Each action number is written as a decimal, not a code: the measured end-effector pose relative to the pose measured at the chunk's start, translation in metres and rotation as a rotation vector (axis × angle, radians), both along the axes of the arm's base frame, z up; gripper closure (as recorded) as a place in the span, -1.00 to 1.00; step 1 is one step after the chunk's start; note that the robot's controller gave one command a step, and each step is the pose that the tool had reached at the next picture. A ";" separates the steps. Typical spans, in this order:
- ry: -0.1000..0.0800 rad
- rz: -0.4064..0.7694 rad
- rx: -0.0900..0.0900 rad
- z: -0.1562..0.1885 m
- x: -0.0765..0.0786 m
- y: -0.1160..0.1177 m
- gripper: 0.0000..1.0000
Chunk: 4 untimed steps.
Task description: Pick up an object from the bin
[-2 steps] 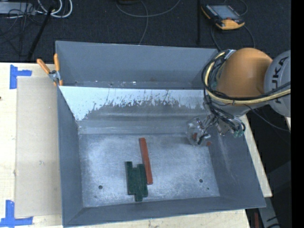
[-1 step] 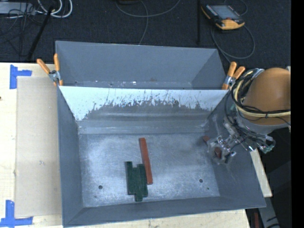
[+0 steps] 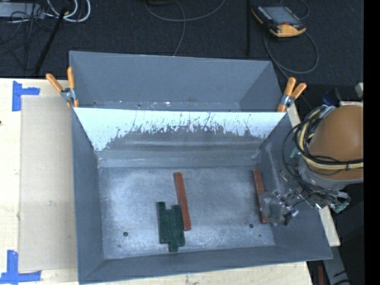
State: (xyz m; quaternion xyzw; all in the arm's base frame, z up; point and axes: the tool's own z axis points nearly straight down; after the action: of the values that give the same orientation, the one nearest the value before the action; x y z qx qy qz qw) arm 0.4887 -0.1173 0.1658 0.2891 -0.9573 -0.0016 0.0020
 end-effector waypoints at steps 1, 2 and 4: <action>-0.003 0.001 -0.001 0.000 0.002 0.000 -1.00; 0.000 0.394 0.014 -0.097 0.019 -0.013 -1.00; -0.004 0.597 0.012 -0.091 0.057 -0.026 -1.00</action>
Offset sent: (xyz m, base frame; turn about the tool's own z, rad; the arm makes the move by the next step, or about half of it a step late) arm 0.0000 0.0000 0.0000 0.0000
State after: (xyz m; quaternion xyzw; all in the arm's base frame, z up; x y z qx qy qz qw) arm 0.5457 -0.1434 0.0743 0.5580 -0.8298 -0.0062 -0.0013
